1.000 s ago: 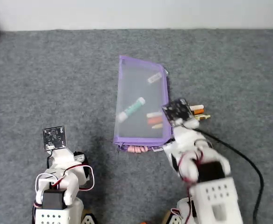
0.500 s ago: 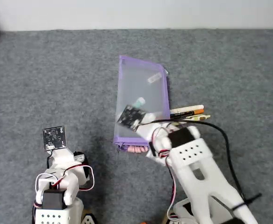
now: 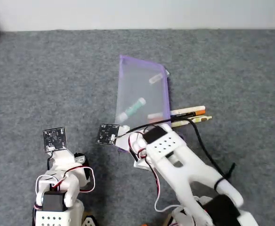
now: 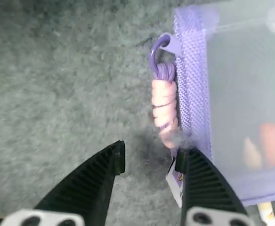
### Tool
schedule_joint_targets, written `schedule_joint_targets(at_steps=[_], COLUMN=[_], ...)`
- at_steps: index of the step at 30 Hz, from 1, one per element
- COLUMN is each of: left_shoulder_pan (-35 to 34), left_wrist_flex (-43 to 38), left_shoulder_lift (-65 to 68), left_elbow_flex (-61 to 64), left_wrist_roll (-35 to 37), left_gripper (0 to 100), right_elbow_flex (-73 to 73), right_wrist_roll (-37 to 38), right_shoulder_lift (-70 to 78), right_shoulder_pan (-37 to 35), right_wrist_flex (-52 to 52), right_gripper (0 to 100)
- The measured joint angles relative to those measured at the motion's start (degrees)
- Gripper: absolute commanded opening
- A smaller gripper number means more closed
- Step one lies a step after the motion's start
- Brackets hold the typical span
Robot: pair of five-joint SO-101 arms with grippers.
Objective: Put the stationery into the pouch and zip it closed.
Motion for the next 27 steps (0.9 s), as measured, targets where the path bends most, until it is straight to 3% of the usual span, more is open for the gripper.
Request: schedule_joint_targets(at_steps=[9, 27], left_shoulder_pan=[0.00, 0.00], left_wrist_flex=[0.00, 0.00], left_shoulder_lift=[0.00, 0.00], left_elbow_flex=[0.00, 0.00], left_wrist_roll=[0.00, 0.00], left_gripper=[1, 1], right_elbow_flex=[-7.12, -7.91], right_wrist_roll=[0.18, 0.18], right_shoulder_lift=[5.98, 16.79], right_shoulder_pan=[-1.05, -3.96], right_wrist_flex=[-0.97, -3.60], right_gripper=[19.4, 19.3])
